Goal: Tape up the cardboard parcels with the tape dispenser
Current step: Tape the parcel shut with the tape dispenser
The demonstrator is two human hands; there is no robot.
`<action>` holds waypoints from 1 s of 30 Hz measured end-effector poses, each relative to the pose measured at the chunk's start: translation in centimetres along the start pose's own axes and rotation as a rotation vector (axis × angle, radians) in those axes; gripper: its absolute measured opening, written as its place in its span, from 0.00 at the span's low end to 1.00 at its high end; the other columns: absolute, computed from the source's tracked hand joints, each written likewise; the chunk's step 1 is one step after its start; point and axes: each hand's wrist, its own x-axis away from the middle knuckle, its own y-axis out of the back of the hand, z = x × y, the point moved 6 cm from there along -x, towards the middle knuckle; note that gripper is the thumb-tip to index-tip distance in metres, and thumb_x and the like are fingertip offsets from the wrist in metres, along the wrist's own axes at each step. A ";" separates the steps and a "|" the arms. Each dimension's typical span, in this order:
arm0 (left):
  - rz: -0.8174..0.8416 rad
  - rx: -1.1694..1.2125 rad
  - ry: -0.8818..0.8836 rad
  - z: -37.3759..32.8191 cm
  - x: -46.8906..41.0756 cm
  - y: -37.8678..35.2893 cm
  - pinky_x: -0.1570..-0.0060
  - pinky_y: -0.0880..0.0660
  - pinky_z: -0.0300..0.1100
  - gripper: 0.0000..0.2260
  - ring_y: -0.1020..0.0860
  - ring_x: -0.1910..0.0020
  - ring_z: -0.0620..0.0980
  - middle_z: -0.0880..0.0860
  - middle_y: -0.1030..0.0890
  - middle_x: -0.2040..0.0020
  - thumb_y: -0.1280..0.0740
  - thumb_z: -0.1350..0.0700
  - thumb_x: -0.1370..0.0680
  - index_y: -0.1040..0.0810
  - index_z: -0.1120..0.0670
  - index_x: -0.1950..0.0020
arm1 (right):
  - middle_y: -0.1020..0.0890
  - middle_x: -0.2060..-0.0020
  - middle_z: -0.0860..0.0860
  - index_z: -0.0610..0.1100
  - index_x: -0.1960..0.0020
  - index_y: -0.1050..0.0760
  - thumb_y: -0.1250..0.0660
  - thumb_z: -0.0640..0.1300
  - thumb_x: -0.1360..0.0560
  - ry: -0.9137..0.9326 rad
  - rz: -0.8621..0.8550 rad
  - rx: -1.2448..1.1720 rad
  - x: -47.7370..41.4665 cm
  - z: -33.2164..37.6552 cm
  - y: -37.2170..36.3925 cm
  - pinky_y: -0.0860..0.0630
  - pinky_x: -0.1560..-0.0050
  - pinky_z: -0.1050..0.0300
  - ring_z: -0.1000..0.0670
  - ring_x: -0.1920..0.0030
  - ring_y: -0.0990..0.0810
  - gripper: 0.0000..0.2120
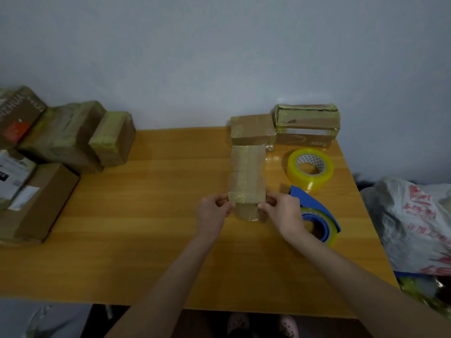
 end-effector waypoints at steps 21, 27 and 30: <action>0.166 -0.295 -0.266 -1.3 -1.4 -2.1 0.43 0.26 0.45 0.35 0.22 0.42 0.54 0.57 0.24 0.35 0.27 0.57 0.26 0.41 0.58 0.24 | 0.18 0.53 0.45 0.45 0.23 0.49 0.32 0.57 0.26 0.147 0.057 0.408 -1.6 1.2 -1.2 0.23 0.57 0.53 0.45 0.55 0.19 0.40; 0.262 -0.349 -0.252 -1.1 -2.3 -0.9 0.44 0.26 0.41 0.28 0.22 0.42 0.51 0.55 0.23 0.35 0.34 0.54 0.21 0.40 0.54 0.24 | 0.18 0.52 0.45 0.47 0.22 0.53 0.31 0.49 0.24 0.080 0.083 0.335 -1.0 1.2 -1.7 0.20 0.58 0.53 0.46 0.54 0.18 0.40; 0.220 -0.537 -0.183 -2.1 -3.9 0.4 0.38 0.30 0.46 0.33 0.29 0.34 0.53 0.56 0.31 0.29 0.37 0.39 0.23 0.39 0.56 0.24 | 0.17 0.49 0.48 0.52 0.22 0.61 0.31 0.44 0.24 0.068 0.304 0.223 0.6 1.8 -4.1 0.19 0.56 0.52 0.47 0.53 0.18 0.45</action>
